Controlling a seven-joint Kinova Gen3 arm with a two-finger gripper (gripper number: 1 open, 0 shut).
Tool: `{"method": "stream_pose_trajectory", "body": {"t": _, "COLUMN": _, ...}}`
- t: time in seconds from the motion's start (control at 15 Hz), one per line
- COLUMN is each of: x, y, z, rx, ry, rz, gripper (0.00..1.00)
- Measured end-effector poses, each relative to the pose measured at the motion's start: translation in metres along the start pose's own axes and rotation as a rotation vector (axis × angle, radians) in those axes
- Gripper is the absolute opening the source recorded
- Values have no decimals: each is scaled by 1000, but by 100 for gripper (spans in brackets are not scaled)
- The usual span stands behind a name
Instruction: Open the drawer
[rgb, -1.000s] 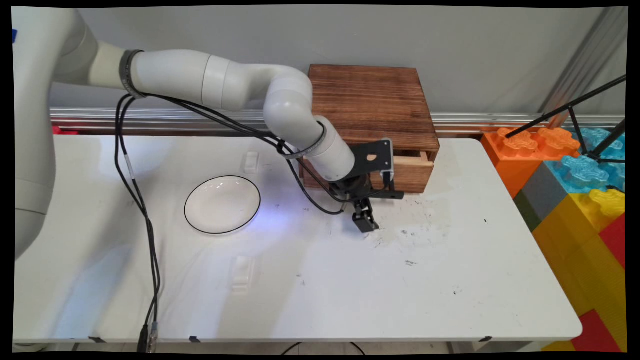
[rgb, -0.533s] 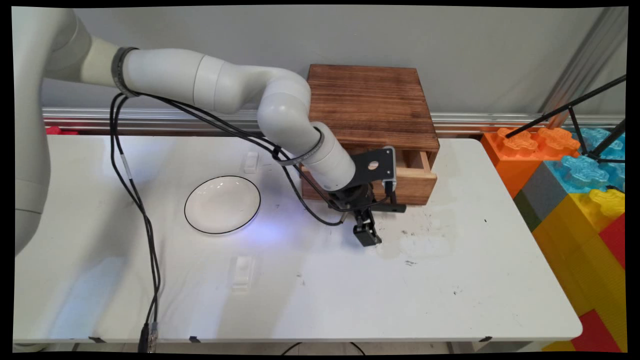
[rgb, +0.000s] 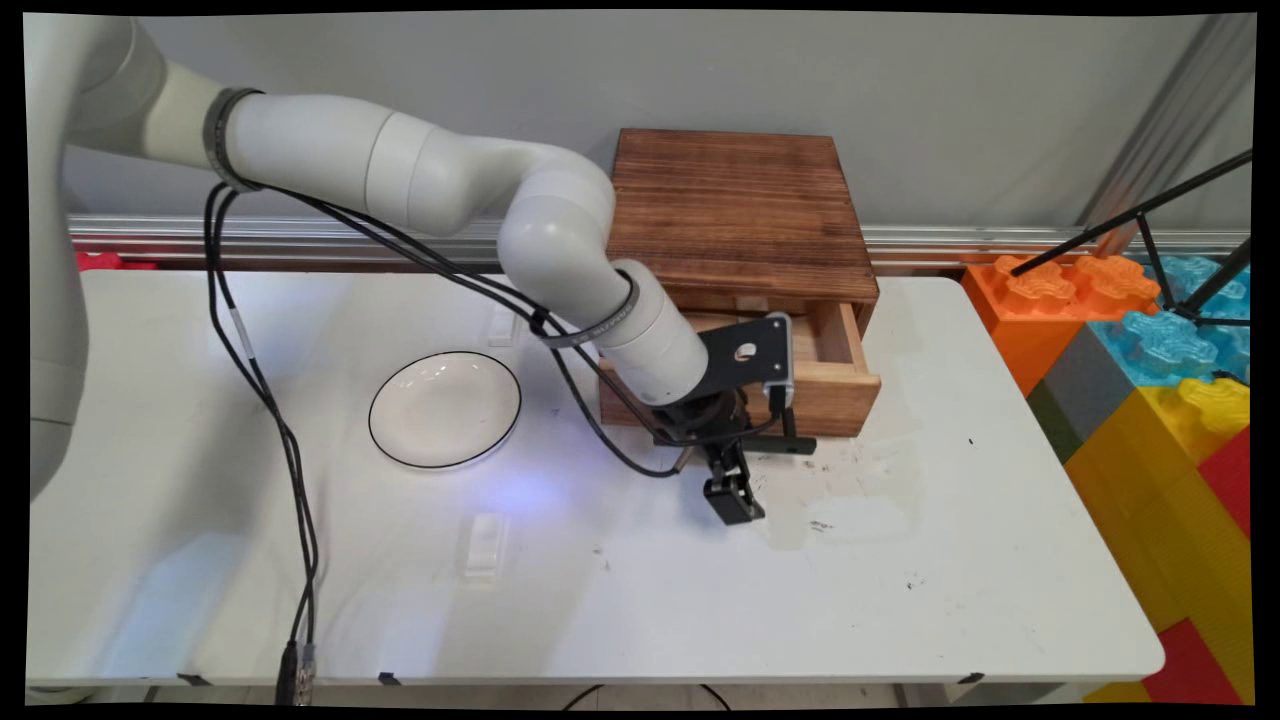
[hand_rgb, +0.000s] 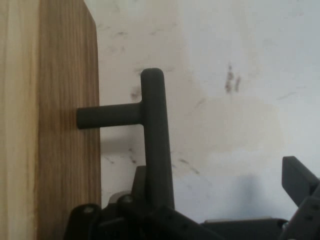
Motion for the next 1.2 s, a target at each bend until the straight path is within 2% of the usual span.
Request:
{"method": "stream_pose_trajectory", "body": {"t": 0.87, "x": 0, "y": 42, "z": -5, "rx": -43, "ry": 1, "rz": -6, "gripper": 100}}
{"method": "stream_pose_trajectory", "body": {"t": 1.2, "x": 1, "y": 60, "z": -11, "rx": -43, "ry": 2, "rz": -19, "gripper": 100}}
